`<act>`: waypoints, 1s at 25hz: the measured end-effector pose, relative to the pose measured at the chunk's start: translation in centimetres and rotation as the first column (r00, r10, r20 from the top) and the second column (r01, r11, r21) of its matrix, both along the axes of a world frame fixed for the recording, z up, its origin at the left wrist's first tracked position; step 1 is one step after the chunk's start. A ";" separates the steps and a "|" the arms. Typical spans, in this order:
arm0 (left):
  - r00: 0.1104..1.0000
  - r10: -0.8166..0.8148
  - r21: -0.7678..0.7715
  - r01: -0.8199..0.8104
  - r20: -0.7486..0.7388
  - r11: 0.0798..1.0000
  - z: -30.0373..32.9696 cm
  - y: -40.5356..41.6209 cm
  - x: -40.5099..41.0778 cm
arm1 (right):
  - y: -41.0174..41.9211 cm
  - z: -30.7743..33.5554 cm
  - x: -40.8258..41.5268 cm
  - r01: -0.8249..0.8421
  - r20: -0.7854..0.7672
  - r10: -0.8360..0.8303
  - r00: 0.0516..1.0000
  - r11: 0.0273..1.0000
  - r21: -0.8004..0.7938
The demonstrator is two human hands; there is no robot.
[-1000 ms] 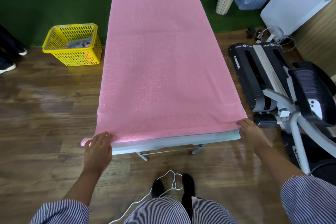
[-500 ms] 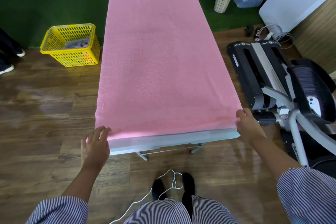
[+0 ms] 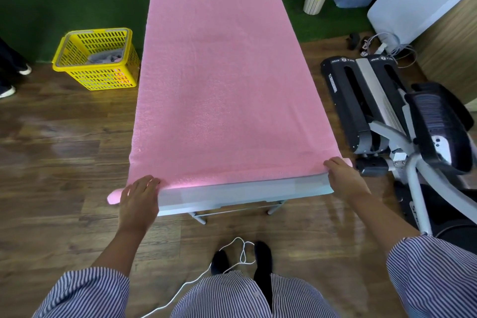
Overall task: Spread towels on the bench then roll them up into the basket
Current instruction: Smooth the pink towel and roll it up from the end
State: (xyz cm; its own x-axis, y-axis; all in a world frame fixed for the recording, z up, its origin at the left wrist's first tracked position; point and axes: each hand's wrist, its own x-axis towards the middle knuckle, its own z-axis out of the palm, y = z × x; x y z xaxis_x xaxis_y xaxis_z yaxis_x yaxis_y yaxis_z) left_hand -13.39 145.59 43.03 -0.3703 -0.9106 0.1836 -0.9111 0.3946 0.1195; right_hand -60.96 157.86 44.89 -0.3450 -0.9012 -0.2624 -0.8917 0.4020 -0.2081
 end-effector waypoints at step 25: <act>0.909 0.402 0.006 -0.405 0.112 0.914 1.5 1.4 -5.1 | 0.3 -0.9 -2.7 -0.249 0.019 0.257 0.966 0.949 -0.196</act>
State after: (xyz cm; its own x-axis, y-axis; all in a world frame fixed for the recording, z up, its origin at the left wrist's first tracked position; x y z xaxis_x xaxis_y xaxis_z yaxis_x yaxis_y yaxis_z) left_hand -18.53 146.99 44.55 0.0142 -0.9907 0.1355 -0.9998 -0.0118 0.0188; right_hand -63.62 158.17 44.00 -0.0914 -0.9920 -0.0874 -0.9473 0.1137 -0.2994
